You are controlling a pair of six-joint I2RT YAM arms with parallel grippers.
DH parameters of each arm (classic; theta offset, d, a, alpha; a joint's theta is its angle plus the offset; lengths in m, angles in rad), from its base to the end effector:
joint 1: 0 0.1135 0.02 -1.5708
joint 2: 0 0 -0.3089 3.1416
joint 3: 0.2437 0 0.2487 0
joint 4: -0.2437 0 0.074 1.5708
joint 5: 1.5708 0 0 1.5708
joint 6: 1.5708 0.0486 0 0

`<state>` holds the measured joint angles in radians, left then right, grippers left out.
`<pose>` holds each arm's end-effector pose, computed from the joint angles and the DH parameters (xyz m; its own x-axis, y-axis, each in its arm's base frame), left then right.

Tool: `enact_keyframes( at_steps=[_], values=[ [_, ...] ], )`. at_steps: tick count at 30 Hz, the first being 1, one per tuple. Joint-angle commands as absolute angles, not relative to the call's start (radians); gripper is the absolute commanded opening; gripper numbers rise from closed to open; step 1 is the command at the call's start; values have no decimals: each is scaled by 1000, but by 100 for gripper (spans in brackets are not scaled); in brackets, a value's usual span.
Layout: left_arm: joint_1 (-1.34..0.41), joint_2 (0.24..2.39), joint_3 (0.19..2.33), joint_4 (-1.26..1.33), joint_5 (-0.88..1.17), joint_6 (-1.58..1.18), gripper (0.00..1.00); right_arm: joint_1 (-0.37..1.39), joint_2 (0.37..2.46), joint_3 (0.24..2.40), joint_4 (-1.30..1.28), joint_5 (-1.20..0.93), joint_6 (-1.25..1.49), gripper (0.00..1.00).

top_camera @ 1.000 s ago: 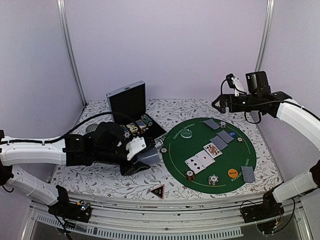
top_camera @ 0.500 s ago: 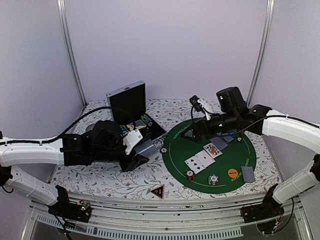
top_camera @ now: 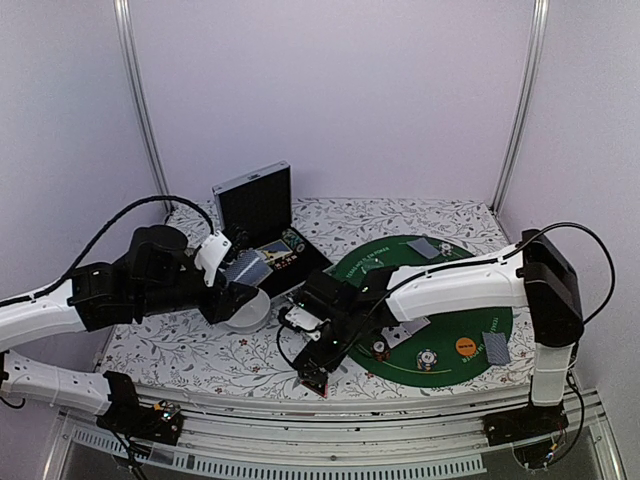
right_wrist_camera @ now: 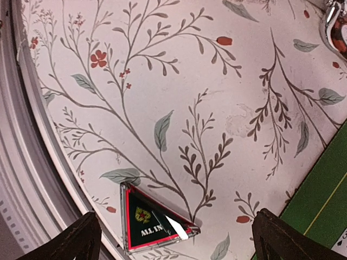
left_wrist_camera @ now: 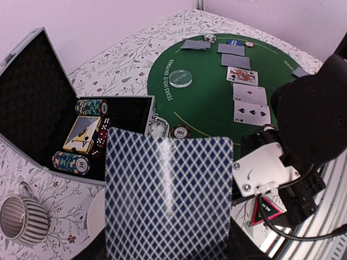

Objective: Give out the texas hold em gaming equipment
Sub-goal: Pick up the all-in button from the center of the board.

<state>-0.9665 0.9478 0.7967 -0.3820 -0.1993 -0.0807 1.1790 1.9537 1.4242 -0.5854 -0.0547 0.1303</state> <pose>0.1171 -0.1527 0.3255 -0.3450 0.3606 -0.8665 0.6842 0.7287 0.0309 0.1610 0.3966 0.2199 -0.4611 -0.7761 -0.4302 -0.8796 0.4638 0.1059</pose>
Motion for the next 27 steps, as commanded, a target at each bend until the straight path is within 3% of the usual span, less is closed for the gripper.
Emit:
enact_keyframes(
  at_steps=[1,10,20,27],
  values=[
    [-957,944,754,-397,-194,-108,52,1195,2061,1512,-721,21,129,100],
    [-953,931,715,-354,-169,-83,52,1252,2130,1558,-784,-28,129,95],
    [-952,930,709,-345,-159,-69,52,1262,2155,1574,-813,-20,141,81],
    [-951,928,709,-337,-154,-55,52,1263,2171,1591,-830,10,141,60]
  ],
)
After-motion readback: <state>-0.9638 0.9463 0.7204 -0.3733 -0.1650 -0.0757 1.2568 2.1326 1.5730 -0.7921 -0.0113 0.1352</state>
